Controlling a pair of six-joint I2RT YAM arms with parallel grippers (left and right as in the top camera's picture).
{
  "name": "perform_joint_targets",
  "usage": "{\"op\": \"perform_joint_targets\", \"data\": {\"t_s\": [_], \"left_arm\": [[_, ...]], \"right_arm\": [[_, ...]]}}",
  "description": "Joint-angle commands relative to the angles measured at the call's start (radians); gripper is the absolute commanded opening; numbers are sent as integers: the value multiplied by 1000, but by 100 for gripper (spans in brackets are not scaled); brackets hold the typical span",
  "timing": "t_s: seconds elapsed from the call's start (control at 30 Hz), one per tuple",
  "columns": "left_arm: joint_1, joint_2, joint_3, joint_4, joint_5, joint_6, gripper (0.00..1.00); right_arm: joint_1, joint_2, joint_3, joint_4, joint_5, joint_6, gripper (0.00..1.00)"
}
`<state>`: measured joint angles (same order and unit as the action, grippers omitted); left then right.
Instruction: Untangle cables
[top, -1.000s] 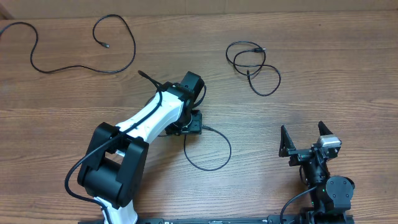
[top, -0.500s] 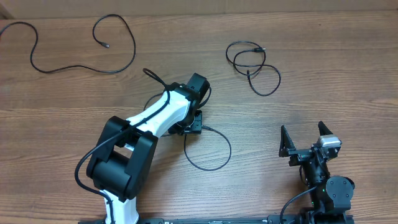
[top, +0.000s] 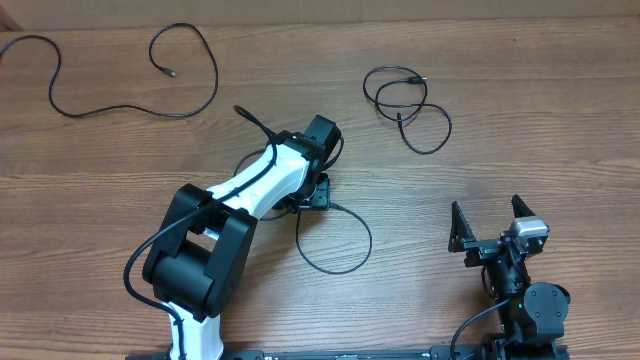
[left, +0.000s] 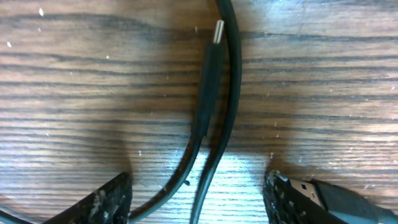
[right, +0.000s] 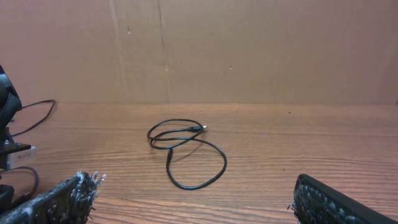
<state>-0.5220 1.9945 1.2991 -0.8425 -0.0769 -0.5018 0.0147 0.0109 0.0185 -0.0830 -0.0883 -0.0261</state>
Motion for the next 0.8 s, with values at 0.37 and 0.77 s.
{"op": "perform_joint_targets", "data": {"t_s": [0.37,0.77], "left_arm": [[23,79,-67,7,-60,157,32],[57,79,-146,46,-8,177,4]], "right_arm": [[-2,-8,-10,4,9,-5,100],[-2,-8,-10,4,9,-5,100]]}}
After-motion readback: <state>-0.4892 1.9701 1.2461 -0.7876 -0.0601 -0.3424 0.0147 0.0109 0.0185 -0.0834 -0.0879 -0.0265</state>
